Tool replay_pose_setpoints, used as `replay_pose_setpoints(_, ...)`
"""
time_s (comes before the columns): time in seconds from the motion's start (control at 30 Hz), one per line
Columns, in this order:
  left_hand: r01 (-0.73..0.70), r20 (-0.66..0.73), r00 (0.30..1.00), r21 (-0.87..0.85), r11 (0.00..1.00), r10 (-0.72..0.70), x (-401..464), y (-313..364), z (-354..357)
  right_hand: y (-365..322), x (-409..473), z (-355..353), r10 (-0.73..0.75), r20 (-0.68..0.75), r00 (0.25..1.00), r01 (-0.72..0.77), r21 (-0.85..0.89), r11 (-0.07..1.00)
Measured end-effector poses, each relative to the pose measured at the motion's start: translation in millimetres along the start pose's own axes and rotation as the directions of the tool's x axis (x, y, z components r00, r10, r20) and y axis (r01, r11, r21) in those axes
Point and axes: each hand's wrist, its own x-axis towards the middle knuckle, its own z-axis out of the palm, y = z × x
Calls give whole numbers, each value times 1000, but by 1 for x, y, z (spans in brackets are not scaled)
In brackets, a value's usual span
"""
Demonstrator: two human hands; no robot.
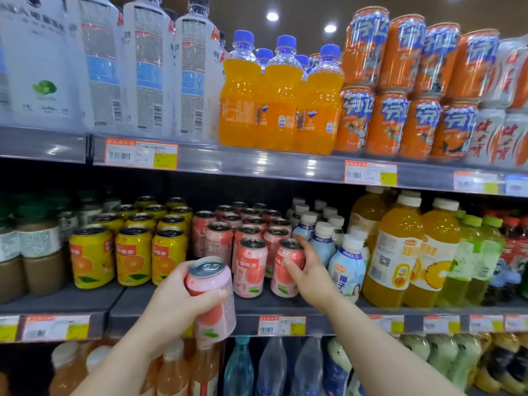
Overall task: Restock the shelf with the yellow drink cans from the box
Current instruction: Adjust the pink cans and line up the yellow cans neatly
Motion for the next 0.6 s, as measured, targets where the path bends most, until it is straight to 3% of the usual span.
replay_pose_setpoints(0.1, -11, -9, 1000, 1, 1000, 11, 2, 5, 4, -2, -2, -3, -16, 12, 1000, 17, -15, 1000)
replay_pose_setpoints(0.3, -34, -130, 991, -39, 999, 29, 25, 18, -4, -27, -17, -3, -234, -268, 934, 214, -101, 971)
replay_pose_setpoints(0.4, -32, -149, 988, -23, 999, 29, 40, 23, -8, -54, -20, -2, -335, -178, 925, 310, -155, 938)
replay_pose_setpoints(0.6, -2, -154, 988, 173, 985, 29, 57, 10, 5, -85, 5, 24, -454, 107, 884, 461, -352, 815)
